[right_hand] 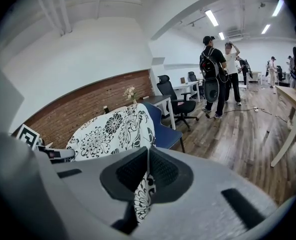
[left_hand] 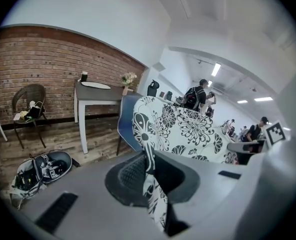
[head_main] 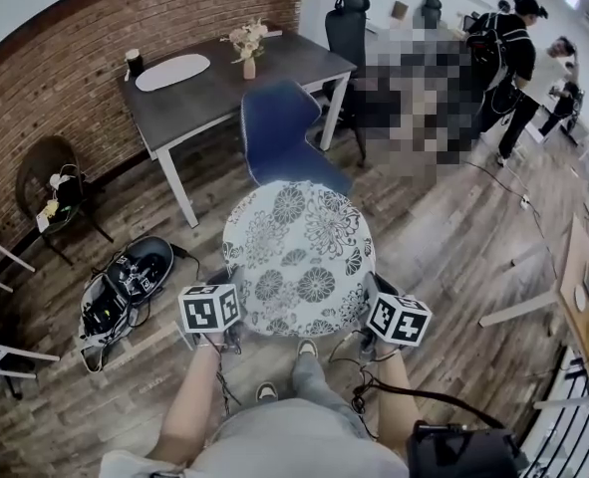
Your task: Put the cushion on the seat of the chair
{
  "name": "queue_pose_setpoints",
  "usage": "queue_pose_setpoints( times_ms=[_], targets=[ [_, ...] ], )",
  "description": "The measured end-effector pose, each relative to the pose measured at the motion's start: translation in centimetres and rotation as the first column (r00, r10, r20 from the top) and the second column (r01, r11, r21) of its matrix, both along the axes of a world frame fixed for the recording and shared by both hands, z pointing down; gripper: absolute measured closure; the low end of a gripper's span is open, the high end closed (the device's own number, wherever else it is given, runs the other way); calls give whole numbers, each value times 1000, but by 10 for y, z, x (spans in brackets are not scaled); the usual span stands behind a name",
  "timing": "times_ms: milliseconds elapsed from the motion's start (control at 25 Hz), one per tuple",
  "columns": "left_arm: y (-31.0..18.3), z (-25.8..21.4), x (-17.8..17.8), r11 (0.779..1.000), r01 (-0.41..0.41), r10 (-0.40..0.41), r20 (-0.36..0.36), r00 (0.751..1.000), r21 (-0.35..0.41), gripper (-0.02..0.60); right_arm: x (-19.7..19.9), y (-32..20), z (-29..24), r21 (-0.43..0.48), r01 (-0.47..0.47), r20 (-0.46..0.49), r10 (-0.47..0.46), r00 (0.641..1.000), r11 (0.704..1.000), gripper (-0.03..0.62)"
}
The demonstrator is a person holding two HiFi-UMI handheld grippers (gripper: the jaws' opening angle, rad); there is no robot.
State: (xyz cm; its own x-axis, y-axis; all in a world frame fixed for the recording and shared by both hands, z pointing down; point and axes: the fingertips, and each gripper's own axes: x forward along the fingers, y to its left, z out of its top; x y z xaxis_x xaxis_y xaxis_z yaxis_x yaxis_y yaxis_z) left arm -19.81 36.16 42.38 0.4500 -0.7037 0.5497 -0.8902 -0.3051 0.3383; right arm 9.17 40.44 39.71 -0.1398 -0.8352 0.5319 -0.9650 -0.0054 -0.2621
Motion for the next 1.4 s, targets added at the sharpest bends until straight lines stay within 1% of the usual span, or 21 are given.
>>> queue_pose_setpoints(
  times_ms=[320, 600, 840, 1120, 1400],
  targets=[
    [-74, -12, 47, 999, 32, -32, 9, 999, 10, 563, 46, -86, -11, 15, 41, 9, -42, 999, 999, 580],
    [-127, -15, 81, 997, 64, -65, 20, 998, 31, 563, 89, -146, -9, 29, 58, 20, -58, 998, 998, 580],
    [-169, -24, 113, 996, 83, -84, 20, 996, 35, 563, 121, -197, -16, 26, 76, 20, -76, 997, 997, 580],
    [-194, -18, 126, 994, 104, -104, 31, 994, 20, 563, 137, -233, -6, 5, 91, 38, -91, 995, 996, 580],
    [-224, 1, 121, 991, 131, -130, 45, 991, -16, 563, 136, -269, 17, -36, 103, 52, -102, 993, 994, 580]
  ],
)
